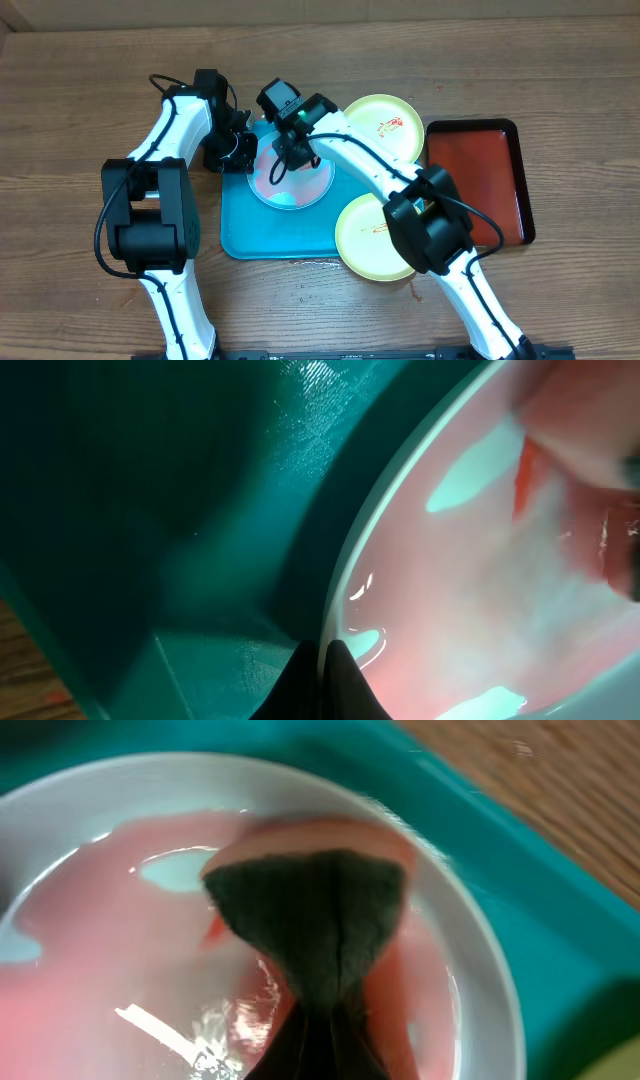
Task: Clean dirty plates on tray and stack at the side
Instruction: 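Scrub the white plate with the sponge in circles, right gripper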
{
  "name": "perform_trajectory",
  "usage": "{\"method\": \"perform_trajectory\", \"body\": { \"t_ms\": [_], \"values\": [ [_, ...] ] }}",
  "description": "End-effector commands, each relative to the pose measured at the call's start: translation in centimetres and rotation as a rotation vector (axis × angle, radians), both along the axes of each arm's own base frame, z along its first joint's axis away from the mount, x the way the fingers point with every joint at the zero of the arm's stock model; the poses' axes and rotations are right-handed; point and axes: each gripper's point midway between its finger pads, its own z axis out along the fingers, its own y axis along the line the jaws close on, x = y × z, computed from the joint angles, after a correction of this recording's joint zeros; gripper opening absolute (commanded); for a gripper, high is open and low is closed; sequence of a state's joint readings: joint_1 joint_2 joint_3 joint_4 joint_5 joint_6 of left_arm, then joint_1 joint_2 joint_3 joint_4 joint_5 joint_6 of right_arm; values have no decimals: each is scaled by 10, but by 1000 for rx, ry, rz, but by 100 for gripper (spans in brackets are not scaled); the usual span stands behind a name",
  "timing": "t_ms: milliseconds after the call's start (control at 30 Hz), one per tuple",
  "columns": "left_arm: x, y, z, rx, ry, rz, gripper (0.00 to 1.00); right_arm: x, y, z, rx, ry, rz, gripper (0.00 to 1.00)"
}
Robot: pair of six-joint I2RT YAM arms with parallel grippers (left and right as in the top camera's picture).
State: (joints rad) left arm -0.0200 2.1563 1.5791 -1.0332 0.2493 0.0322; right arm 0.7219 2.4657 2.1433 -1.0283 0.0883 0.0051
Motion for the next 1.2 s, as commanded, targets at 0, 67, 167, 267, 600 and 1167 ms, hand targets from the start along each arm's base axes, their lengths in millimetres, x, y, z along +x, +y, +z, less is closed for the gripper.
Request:
{"method": "perform_trajectory", "body": {
  "t_ms": [0,67,167,267,600,1167],
  "values": [
    [5,2,12,11,-37,-17,4,-26,20,-28,14,97,189,4],
    [5,2,12,11,-37,-17,4,-37,30,-28,51,130,262,4],
    [5,2,12,11,-37,-17,4,-48,43,-26,92,150,350,4],
    [5,2,12,11,-37,-17,4,-54,45,-26,95,163,377,4],
    [5,2,12,11,-37,-17,4,-68,41,18,159,194,433,4],
    [5,2,12,11,-37,-17,4,8,-25,47,63,21,57,4]
  ]
}}
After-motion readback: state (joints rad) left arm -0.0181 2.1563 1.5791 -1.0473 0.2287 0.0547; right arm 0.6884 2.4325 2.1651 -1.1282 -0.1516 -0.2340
